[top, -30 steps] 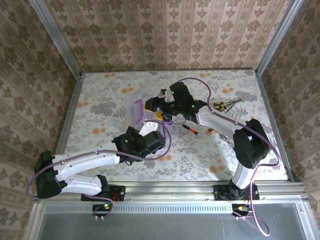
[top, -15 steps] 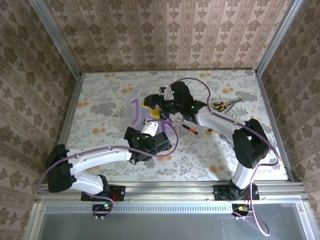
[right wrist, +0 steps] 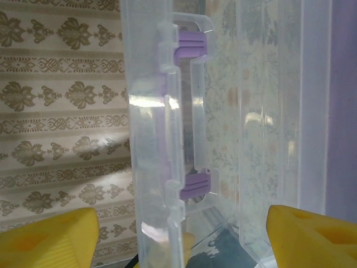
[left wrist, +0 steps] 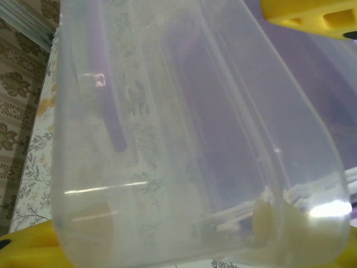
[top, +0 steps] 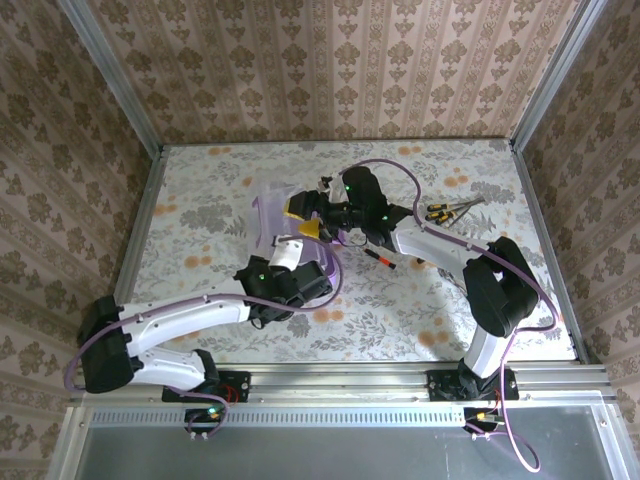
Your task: Pack the tool kit
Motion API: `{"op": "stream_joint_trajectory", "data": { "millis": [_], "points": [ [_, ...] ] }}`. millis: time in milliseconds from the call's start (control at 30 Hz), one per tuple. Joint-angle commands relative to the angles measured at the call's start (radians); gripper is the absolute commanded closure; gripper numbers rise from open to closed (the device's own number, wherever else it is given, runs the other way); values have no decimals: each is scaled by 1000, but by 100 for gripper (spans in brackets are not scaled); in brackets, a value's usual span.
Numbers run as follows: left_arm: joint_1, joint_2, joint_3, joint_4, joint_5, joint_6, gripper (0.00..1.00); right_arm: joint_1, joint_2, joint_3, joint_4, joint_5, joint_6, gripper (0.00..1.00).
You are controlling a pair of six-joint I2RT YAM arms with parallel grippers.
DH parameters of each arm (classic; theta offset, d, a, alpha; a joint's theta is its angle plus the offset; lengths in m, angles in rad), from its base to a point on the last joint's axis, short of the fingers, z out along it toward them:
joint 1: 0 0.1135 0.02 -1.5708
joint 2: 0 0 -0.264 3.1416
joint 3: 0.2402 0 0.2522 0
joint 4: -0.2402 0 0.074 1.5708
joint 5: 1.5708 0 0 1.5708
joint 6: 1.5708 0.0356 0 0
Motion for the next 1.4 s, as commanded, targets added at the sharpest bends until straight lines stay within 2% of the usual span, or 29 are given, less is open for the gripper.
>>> {"op": "stream_joint_trajectory", "data": {
  "millis": [0, 233, 400, 467, 567, 667, 767, 933, 1233, 1367],
  "points": [
    [4, -35, -22, 35, 24, 29, 37, 6, -11, -4, 40, 0, 24, 20],
    [4, -100, -50, 50, 6, 65, 39, -4, -16, 2, 27, -4, 8, 20],
    [5, -189, -111, 110, 8, 140, 39, -73, -95, 8, -144, 36, -122, 20],
    [7, -241, -145, 154, 18, 186, 39, -114, -143, 9, -276, 96, -201, 20],
    [15, -323, -187, 202, 34, 221, 37, -148, -201, 5, -489, 265, -315, 19],
    [25, -396, -231, 264, 65, 264, 36, -154, -212, -38, -548, 340, -361, 20],
    [50, -439, -272, 307, 98, 279, 36, -138, -187, -87, -538, 341, -364, 22],
    [86, -465, -305, 348, 152, 294, 36, -102, -138, -156, -460, 321, -351, 33],
    [148, -532, -361, 412, 250, 317, 36, -71, -11, -162, -384, 261, -336, 37],
    [170, -564, -387, 436, 293, 330, 36, -69, 29, -163, -364, 255, -332, 45]
  ]
}}
